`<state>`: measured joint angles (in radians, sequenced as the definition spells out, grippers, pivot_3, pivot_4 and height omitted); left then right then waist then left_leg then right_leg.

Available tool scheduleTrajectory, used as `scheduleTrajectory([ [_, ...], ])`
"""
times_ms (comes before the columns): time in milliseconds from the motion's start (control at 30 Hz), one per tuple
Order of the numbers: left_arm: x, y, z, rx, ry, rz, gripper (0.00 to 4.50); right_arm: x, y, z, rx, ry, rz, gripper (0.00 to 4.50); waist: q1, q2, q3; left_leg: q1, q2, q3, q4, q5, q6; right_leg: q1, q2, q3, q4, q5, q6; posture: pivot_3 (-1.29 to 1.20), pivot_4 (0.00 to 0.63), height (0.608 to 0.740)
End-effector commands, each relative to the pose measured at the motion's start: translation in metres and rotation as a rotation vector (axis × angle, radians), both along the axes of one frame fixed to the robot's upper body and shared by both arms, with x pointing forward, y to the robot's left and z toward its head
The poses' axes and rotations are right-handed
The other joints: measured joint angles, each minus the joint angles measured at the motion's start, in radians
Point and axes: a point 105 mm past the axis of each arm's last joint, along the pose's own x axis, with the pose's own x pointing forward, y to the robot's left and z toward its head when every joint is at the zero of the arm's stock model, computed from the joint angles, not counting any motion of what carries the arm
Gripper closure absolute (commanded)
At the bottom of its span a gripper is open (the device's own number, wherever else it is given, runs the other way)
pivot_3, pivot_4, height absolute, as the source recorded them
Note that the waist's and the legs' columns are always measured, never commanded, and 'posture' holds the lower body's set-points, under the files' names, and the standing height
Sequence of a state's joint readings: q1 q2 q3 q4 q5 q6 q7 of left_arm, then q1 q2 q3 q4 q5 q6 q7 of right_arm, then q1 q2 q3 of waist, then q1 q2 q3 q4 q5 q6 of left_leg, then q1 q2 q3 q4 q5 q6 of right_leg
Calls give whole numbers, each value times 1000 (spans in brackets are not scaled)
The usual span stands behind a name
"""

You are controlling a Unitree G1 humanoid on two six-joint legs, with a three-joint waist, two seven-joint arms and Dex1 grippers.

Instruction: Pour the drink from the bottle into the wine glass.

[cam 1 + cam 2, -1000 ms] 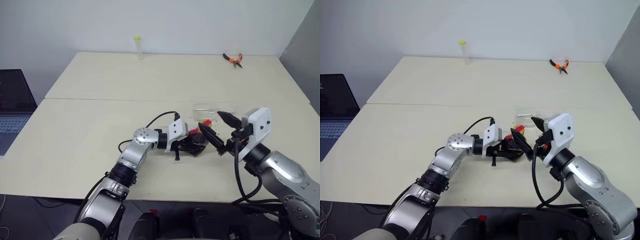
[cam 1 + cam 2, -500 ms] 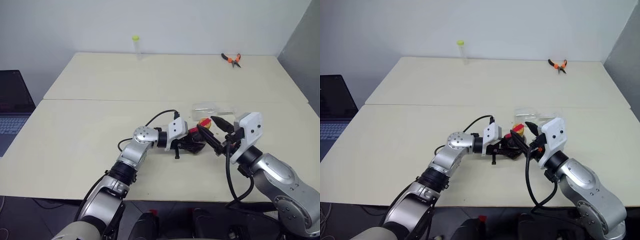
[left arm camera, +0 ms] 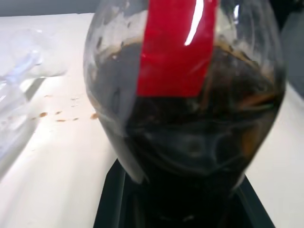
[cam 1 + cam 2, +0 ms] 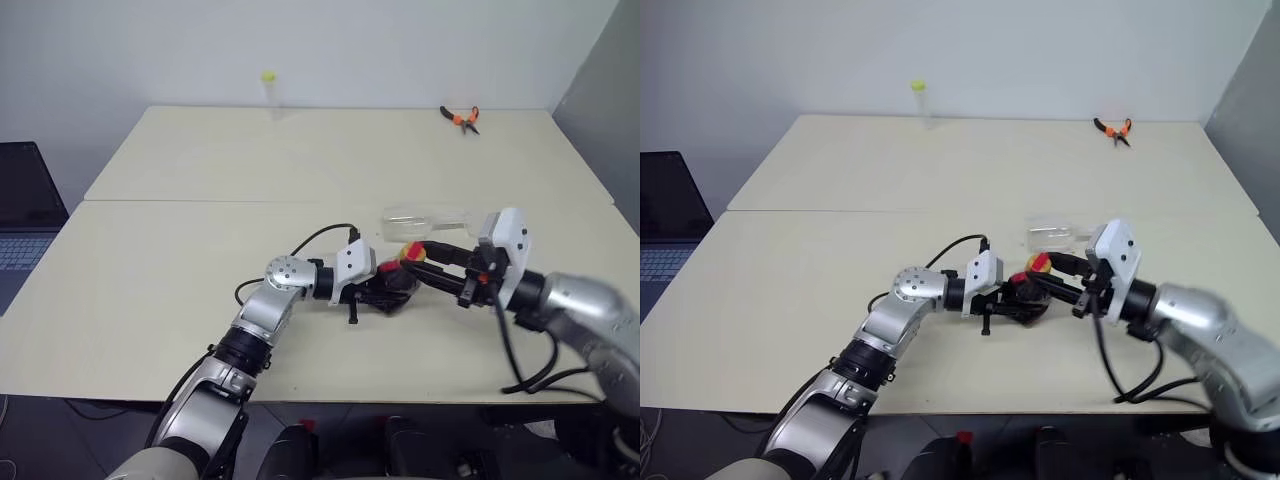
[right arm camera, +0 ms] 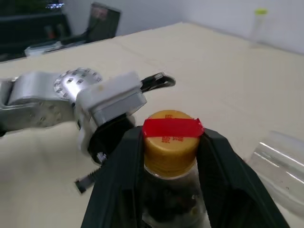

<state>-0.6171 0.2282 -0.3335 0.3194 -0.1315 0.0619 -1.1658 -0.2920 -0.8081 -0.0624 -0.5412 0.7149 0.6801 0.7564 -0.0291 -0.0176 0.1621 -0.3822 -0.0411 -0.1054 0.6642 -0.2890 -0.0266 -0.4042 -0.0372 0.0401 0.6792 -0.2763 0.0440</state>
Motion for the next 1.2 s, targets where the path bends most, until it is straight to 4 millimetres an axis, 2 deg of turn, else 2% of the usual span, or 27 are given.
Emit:
scheduleTrajectory([
  [33,-11,2,20,-50,-46,-71,3753,21,-28,-6,-178,33,59,3263,0,-1,0,0,0,0,0,0,0,0,0,0,0,0,0,0,150,740],
  [67,-14,2,20,-50,-45,-82,3758,27,-29,-7,-229,49,105,3263,-7,3,1,0,2,-2,0,0,0,0,1,-2,-1,0,0,0,150,740],
  [167,-18,3,20,-48,-42,-87,3762,37,-24,-2,-260,63,184,3262,-11,2,3,2,1,3,0,0,0,1,0,2,0,0,0,0,150,740],
  [300,-17,3,20,-54,-37,-61,3762,29,-15,7,-203,77,227,3261,1,2,3,-1,1,-1,-1,0,0,-1,-1,-1,-1,0,0,0,150,740],
  [367,-15,3,19,-56,-39,-40,3762,20,-10,16,-124,74,208,2480,5,2,3,-3,0,-1,0,1,-1,-1,-3,-1,-2,0,0,0,150,740],
  [500,-11,1,18,-61,-42,-22,3792,0,-5,30,6,19,130,1214,22,2,3,-4,-1,-2,2,1,-1,-1,-8,-1,-1,0,0,0,150,740],
  [600,-7,0,19,-70,-43,-4,3813,-13,-3,38,103,-34,41,37,24,2,3,-3,-1,-2,2,1,0,-1,-7,-1,0,0,0,0,150,740],
  [733,-1,-2,20,-85,-46,23,3814,-23,6,37,214,-118,-140,0,26,2,2,-3,0,-2,1,1,0,-1,-7,-1,0,0,0,0,150,740],
  [900,2,-7,22,-95,-44,23,3814,-16,17,29,261,-199,-340,0,20,2,2,-2,0,-1,1,1,0,-1,-2,0,1,0,0,0,150,740],
  [1067,2,-10,23,-96,-48,10,3816,-1,8,25,276,-222,-444,0,20,2,2,-2,0,-1,1,3,-4,-1,-2,-1,0,0,0,0,150,740],
  [1200,3,-9,22,-96,-49,13,3816,0,-6,16,232,-209,-473,0,19,2,2,-2,0,-1,1,2,-3,-1,-1,0,0,0,0,0,150,740],
])
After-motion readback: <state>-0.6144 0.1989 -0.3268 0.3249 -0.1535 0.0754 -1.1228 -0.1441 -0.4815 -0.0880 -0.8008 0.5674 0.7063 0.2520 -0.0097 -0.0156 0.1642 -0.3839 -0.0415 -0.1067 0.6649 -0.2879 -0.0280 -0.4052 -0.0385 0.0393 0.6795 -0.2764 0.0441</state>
